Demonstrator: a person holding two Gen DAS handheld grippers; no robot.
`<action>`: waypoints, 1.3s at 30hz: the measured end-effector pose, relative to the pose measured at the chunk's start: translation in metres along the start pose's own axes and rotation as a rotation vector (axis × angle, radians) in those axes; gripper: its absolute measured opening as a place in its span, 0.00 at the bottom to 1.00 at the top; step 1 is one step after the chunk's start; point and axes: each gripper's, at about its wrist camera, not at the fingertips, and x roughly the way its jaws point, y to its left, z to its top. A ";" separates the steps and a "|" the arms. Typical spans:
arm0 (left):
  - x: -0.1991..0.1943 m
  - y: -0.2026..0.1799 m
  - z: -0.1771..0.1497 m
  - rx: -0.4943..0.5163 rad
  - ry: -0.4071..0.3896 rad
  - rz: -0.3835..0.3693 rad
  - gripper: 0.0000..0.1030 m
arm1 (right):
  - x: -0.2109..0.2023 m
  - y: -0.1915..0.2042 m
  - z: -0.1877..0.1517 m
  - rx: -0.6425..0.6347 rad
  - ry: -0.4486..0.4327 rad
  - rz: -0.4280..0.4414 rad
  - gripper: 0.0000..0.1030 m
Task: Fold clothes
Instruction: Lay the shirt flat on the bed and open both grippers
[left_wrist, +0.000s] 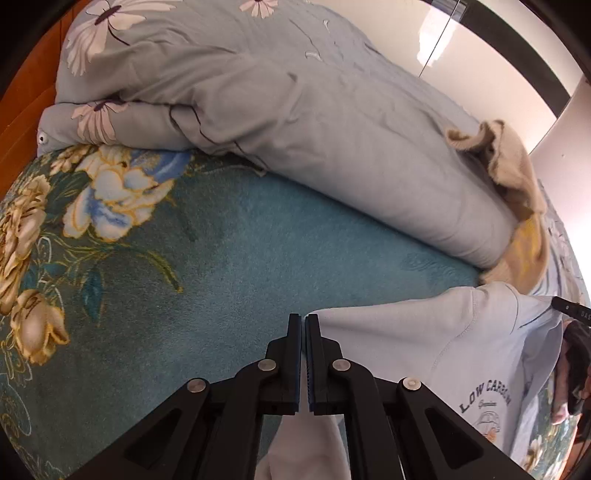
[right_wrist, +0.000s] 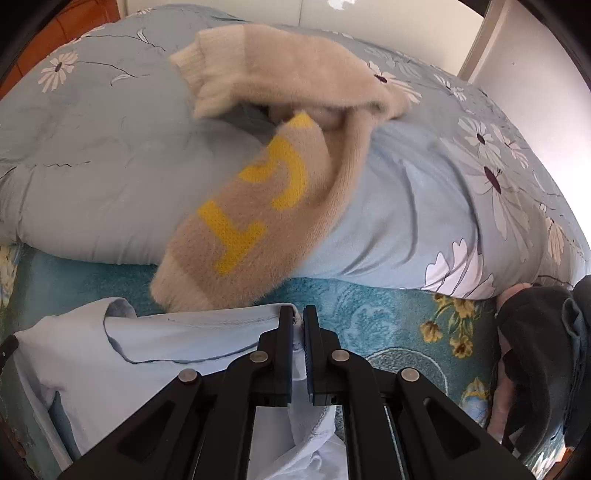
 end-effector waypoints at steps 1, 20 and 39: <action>0.007 0.001 0.000 0.001 0.010 0.005 0.03 | 0.005 0.001 0.000 0.004 0.010 -0.005 0.05; -0.033 0.014 -0.020 -0.071 0.010 -0.054 0.54 | -0.026 0.011 -0.008 0.020 -0.023 -0.090 0.57; -0.058 0.011 -0.128 0.065 0.115 0.010 0.66 | -0.114 0.005 -0.112 0.208 -0.126 0.055 0.62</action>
